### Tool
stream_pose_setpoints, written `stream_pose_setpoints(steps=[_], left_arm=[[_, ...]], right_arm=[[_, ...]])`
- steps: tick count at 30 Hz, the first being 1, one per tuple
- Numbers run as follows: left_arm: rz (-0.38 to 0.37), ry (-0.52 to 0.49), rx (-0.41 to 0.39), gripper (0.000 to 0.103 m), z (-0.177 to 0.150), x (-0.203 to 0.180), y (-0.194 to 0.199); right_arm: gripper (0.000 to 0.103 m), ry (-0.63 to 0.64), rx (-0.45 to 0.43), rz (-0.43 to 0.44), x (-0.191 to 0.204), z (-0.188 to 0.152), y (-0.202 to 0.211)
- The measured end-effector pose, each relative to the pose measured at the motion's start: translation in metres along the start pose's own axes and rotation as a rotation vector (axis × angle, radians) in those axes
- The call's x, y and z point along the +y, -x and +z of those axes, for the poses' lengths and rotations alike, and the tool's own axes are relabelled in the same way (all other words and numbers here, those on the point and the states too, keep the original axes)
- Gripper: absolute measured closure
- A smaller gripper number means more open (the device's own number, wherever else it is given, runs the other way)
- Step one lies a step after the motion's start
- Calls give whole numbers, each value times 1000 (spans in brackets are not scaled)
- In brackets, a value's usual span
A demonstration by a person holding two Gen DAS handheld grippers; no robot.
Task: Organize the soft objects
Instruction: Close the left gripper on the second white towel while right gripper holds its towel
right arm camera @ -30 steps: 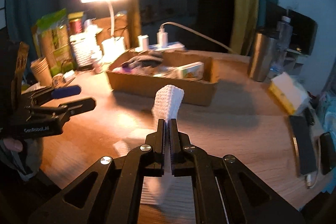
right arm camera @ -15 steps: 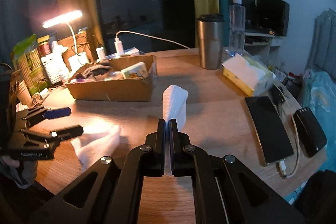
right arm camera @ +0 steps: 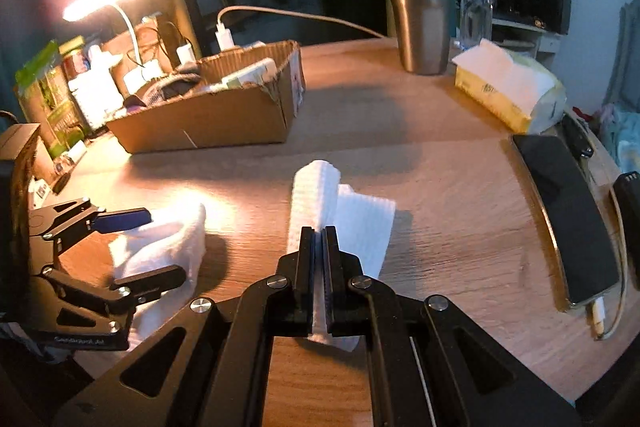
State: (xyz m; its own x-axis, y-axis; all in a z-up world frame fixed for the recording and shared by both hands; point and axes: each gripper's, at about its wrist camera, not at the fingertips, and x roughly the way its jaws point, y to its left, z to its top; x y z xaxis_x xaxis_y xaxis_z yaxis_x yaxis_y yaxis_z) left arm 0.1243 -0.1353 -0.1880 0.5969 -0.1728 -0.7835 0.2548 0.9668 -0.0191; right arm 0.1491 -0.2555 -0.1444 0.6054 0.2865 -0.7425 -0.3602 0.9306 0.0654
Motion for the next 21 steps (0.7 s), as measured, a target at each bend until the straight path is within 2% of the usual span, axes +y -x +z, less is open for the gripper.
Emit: stream_pose_setpoints(steps=[1, 3, 5, 9, 11, 13, 14, 15, 16, 17, 18, 19, 21], left_arm=[[-4, 0, -1, 28, 0, 0, 0], [-8, -3, -4, 29, -1, 1, -1], [-15, -4, -7, 30, -1, 2, -1], [-37, -22, -16, 41, -1, 2, -1], [-48, -29, -21, 53, -1, 1, 0], [-53, -33, -24, 61, -1, 1, 2], [-58, -32, -25, 70, -2, 3, 3], [-62, -32, -25, 73, -2, 4, 3], [-66, -29, -24, 77, -2, 5, 4], [-71, -27, -23, 83, -3, 6, 5], [-77, -27, -21, 85, -3, 7, 5], [-80, -24, -22, 87, -3, 8, 7], [-86, -13, -34, 89, -3, 12, 12]], right_arm=[[98, -2, 6, -7, -1, 0, -3], [89, -8, 15, -28, -2, 1, -8], [59, -20, 21, -50, -6, 1, -12], [53, -15, 39, -78, -7, 0, -19], [53, -5, 41, -84, -5, 1, -21], [53, 5, 43, -77, -2, 1, -22], [53, 12, 44, -77, 0, 1, -24], [53, 18, 44, -81, 3, 2, -24], [57, 30, 43, -84, 7, 1, -26], [69, 39, 43, -83, 10, 1, -27], [76, 51, 47, -68, 16, 2, -28], [88, 56, 53, -55, 19, 2, -29], [90, 68, 58, -61, 25, 3, -30]])
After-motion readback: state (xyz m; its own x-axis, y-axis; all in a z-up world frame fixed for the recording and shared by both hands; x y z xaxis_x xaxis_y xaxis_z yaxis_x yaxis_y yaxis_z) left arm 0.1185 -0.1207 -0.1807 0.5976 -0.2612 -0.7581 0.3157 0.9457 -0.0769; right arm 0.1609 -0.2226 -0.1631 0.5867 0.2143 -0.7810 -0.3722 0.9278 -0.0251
